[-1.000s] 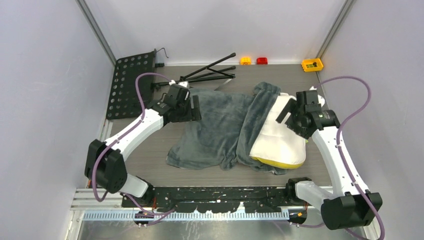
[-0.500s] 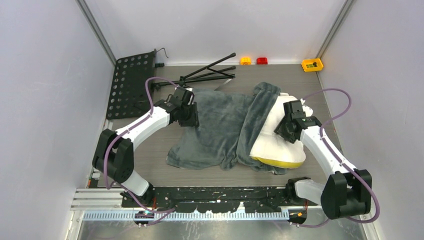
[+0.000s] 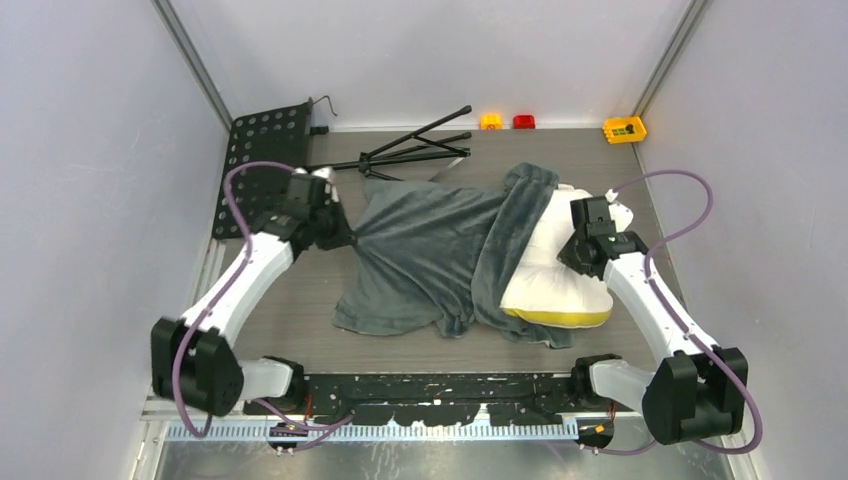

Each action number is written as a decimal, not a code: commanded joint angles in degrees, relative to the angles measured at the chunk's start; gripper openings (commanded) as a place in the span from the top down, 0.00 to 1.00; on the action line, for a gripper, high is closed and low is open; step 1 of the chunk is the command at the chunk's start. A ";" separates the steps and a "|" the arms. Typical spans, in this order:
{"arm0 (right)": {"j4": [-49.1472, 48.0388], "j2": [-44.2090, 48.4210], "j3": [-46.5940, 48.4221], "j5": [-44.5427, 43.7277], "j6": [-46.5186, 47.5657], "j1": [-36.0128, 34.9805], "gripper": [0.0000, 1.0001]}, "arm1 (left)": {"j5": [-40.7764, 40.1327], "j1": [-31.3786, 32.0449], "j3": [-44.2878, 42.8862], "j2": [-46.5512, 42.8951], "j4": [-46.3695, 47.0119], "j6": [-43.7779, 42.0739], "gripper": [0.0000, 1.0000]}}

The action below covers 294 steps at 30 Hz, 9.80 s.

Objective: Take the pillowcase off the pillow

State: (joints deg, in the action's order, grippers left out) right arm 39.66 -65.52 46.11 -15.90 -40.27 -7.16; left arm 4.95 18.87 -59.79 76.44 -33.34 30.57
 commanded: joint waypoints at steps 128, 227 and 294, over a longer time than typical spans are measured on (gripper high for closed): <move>-3.89 13.70 -0.12 7.70 -7.99 -3.76 1.00 | -19.05 15.87 23.27 -14.94 -1.91 47.46 0.01; -5.52 -2.67 -8.75 10.23 -21.47 -0.99 1.00 | -0.45 20.52 22.11 -6.62 13.76 32.88 0.06; 1.15 15.77 3.99 18.76 -2.01 -0.47 0.37 | -8.39 -14.67 8.21 -22.38 0.87 8.25 0.68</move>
State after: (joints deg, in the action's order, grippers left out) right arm 52.21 -46.54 46.24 -14.02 -50.74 -7.64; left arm -14.24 4.36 -49.08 53.65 -36.53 45.56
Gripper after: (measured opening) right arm 0.292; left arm 0.163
